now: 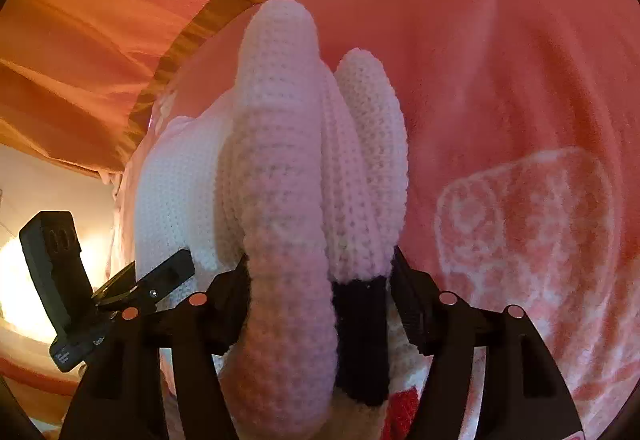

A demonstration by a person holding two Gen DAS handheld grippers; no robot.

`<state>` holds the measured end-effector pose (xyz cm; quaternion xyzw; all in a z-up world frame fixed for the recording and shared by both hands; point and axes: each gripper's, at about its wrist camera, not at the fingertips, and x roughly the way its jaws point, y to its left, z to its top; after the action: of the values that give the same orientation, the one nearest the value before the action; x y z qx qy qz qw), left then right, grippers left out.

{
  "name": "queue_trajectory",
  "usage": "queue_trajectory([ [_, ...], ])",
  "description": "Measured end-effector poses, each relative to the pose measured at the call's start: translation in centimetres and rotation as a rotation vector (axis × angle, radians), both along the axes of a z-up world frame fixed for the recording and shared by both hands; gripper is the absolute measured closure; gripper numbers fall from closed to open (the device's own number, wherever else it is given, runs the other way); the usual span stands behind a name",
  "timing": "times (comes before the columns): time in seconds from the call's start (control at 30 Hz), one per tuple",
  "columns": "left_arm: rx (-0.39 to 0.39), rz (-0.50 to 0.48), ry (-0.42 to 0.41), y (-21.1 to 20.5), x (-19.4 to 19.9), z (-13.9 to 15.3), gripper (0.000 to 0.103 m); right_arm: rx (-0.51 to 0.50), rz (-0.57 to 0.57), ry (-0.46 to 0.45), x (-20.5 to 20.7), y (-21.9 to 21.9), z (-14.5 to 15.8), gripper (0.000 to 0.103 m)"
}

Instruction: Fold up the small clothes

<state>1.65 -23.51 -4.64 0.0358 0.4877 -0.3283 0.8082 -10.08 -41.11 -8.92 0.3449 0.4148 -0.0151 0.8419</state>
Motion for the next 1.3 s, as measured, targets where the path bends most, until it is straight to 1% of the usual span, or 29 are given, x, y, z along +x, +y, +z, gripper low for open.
queue_trajectory([
  [0.13, -0.020, 0.002, 0.036, 0.0, 0.7, -0.6, 0.005, 0.047, -0.005, 0.002, 0.6, -0.2, -0.4, 0.037],
  [0.2, -0.050, -0.001, 0.091, 0.0, 1.4, -1.2, 0.005, 0.077, -0.001, -0.007, 0.6, -0.7, -0.7, 0.036],
  [0.23, -0.070, 0.002, 0.126, 0.1, 1.8, -1.5, 0.005, 0.083, 0.004, -0.010, 0.6, -0.9, -0.7, 0.039],
  [0.27, -0.089, 0.002, 0.152, 0.2, 2.1, -1.7, 0.005, 0.083, 0.010, -0.012, 0.6, -0.9, -0.7, 0.052],
  [0.3, -0.103, -0.003, 0.160, 0.3, 2.3, -1.7, 0.005, 0.093, 0.028, -0.030, 0.7, -0.9, -0.6, 0.057],
  [0.33, -0.113, -0.018, 0.164, 0.3, 2.4, -1.6, 0.008, 0.100, 0.029, -0.037, 0.7, -0.8, -0.4, 0.063],
  [0.37, -0.129, -0.037, 0.165, 0.3, 2.3, -1.3, 0.021, 0.091, 0.033, -0.038, 0.5, -0.8, -0.2, 0.067],
  [0.43, -0.150, -0.039, 0.164, 0.5, 2.1, -0.4, 0.030, 0.021, 0.041, -0.061, 0.2, -0.2, 1.4, 0.068],
  [0.5, -0.170, -0.046, 0.154, 0.5, 2.1, 0.5, 0.031, -0.015, 0.054, -0.099, -0.2, 0.2, 2.9, 0.068],
  [0.53, -0.174, -0.048, 0.152, 0.5, 2.2, 0.6, 0.030, -0.030, 0.056, -0.099, -0.3, 0.1, 3.0, 0.064],
  [0.57, -0.172, -0.049, 0.156, 0.5, 2.4, 0.4, 0.029, -0.057, 0.055, -0.084, -0.2, 0.0, 3.1, 0.058],
  [0.6, -0.160, -0.041, 0.169, 0.5, 2.7, 0.1, 0.028, -0.113, 0.034, -0.037, 0.0, -0.3, 3.0, 0.056],
  [0.63, -0.151, -0.028, 0.184, 0.8, 3.0, -0.3, 0.025, -0.142, 0.008, -0.021, -0.3, -0.6, 3.0, 0.054],
  [0.67, -0.152, -0.014, 0.194, 1.1, 3.0, -0.5, 0.023, -0.161, -0.026, -0.030, -0.9, -1.1, 3.5, 0.054],
  [0.73, -0.145, -0.006, 0.175, 1.8, 2.6, 0.3, 0.023, -0.174, -0.021, -0.067, -2.1, -1.3, 4.7, 0.054],
  [0.77, -0.130, -0.010, 0.147, 2.7, 1.7, 1.1, 0.021, -0.183, -0.004, -0.077, -2.9, -1.3, 5.3, 0.046],
  [0.8, -0.117, -0.013, 0.121, 3.5, 0.6, 1.7, 0.019, -0.189, 0.021, -0.078, -4.2, -0.9, 5.6, 0.041],
  [0.83, -0.108, -0.013, 0.102, 4.1, -0.1, 2.1, 0.014, -0.191, 0.047, -0.080, -5.3, -0.5, 5.7, 0.038],
  [0.87, -0.087, -0.026, 0.071, 5.2, -1.9, 2.6, 0.012, -0.196, 0.076, -0.089, -6.5, 0.2, 5.7, 0.038],
  [0.93, -0.082, -0.043, 0.045, 6.5, -4.3, 2.6, 0.009, -0.183, 0.096, -0.120, -9.3, 1.6, 5.0, 0.038],
  [1.03, -0.038, -0.078, 0.077, 7.2, -7.8, 0.2, 0.009, -0.112, 0.093, -0.106, -11.2, 2.8, 2.6, 0.038],
  [1.07, -0.014, -0.103, 0.089, 7.0, -8.6, -0.8, 0.009, -0.098, 0.093, -0.095, -11.0, 3.0, 2.2, 0.040],
  [1.1, 0.042, -0.121, 0.077, 6.3, -9.5, -1.9, 0.009, -0.093, 0.095, -0.068, -10.5, 3.2, 1.6, 0.044],
  [1.13, 0.082, -0.134, 0.058, 5.6, -9.9, -2.7, 0.011, -0.098, 0.089, -0.054, -10.1, 3.3, 1.3, 0.058],
  [1.17, 0.104, -0.146, 0.044, 5.1, -10.0, -3.1, 0.014, -0.090, 0.089, -0.051, -9.7, 3.2, 1.1, 0.081],
  [1.2, 0.135, -0.145, -0.008, 4.7, -10.1, -3.1, 0.027, -0.066, 0.092, -0.052, -9.2, 3.2, 0.9, 0.090],
  [1.23, 0.131, -0.154, -0.041, 4.5, -9.9, -2.7, 0.061, -0.057, 0.089, -0.060, -9.0, 3.1, 1.1, 0.091],
  [1.27, 0.117, -0.162, -0.029, 4.6, -9.4, -2.4, 0.077, -0.064, 0.085, -0.085, -9.1, 3.3, 1.5, 0.091],
  [1.3, 0.064, -0.130, 0.023, 5.3, -8.3, -2.0, 0.079, -0.070, 0.083, -0.129, -9.8, 3.6, 2.6, 0.091],
])
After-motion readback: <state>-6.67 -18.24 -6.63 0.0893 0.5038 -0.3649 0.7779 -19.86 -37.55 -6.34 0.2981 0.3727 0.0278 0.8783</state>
